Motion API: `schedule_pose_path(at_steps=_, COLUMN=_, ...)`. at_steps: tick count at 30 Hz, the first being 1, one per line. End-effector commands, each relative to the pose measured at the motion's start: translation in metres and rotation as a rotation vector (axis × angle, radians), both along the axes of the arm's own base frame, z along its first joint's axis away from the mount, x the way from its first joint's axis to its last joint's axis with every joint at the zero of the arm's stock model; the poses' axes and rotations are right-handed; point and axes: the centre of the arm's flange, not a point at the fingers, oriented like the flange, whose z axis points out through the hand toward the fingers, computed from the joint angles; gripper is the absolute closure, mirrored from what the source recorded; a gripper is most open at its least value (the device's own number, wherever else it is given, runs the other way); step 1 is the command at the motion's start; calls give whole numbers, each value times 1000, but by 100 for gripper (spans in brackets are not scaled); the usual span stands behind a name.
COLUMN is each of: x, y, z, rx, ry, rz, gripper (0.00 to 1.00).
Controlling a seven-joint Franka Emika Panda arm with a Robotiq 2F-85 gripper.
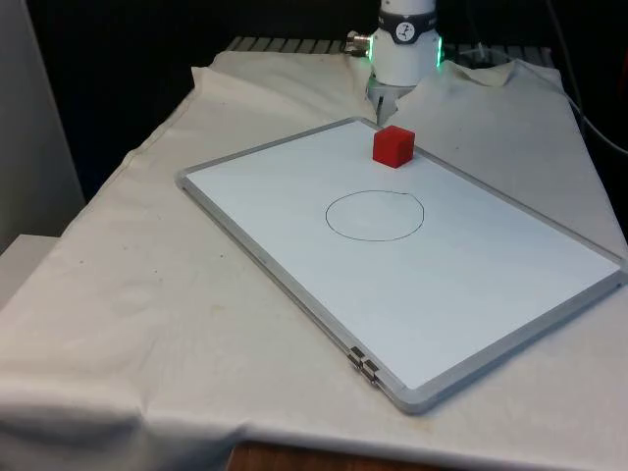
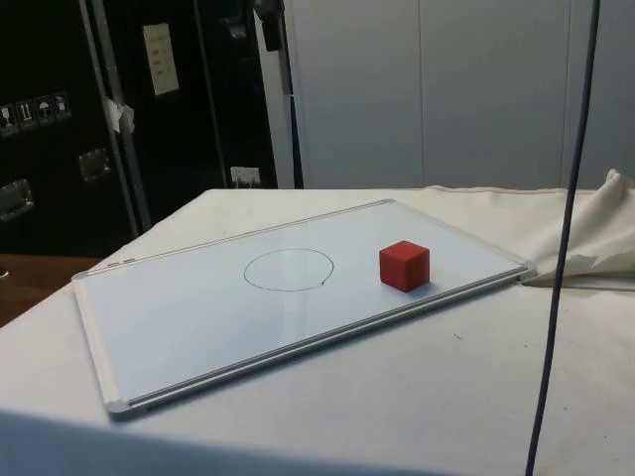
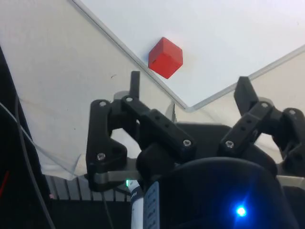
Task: Push the cube into the marked area.
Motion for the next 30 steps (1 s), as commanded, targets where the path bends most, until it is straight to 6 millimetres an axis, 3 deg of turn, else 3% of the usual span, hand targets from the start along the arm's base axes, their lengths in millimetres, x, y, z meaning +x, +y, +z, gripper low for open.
schedule_pose_path(at_steps=1, x=0, y=1, z=0, rx=-1, ry=0, rz=0, gripper=3)
schedule_pose_path(at_steps=4, x=0, y=1, z=0, rx=-1, ry=0, rz=0, gripper=14)
schedule_pose_path(at_steps=11, x=0, y=0, z=0, rx=-1, ry=0, rz=1, gripper=56)
schedule_pose_path(at_steps=12, x=0, y=1, z=0, rx=-1, ry=0, rz=0, gripper=56)
schedule_pose_path(at_steps=15, x=0, y=1, z=0, rx=-1, ry=0, rz=0, gripper=70)
schedule_pose_path(at_steps=18, x=0, y=1, z=0, rx=0, ry=0, rz=1, gripper=92)
schedule_pose_path(at_steps=21, x=-4, y=1, z=-1, rx=13, ry=-9, rz=0, gripper=100)
schedule_pose_path(at_steps=30, x=-24, y=1, z=-9, rx=60, ry=-36, rz=-4, gripper=100)
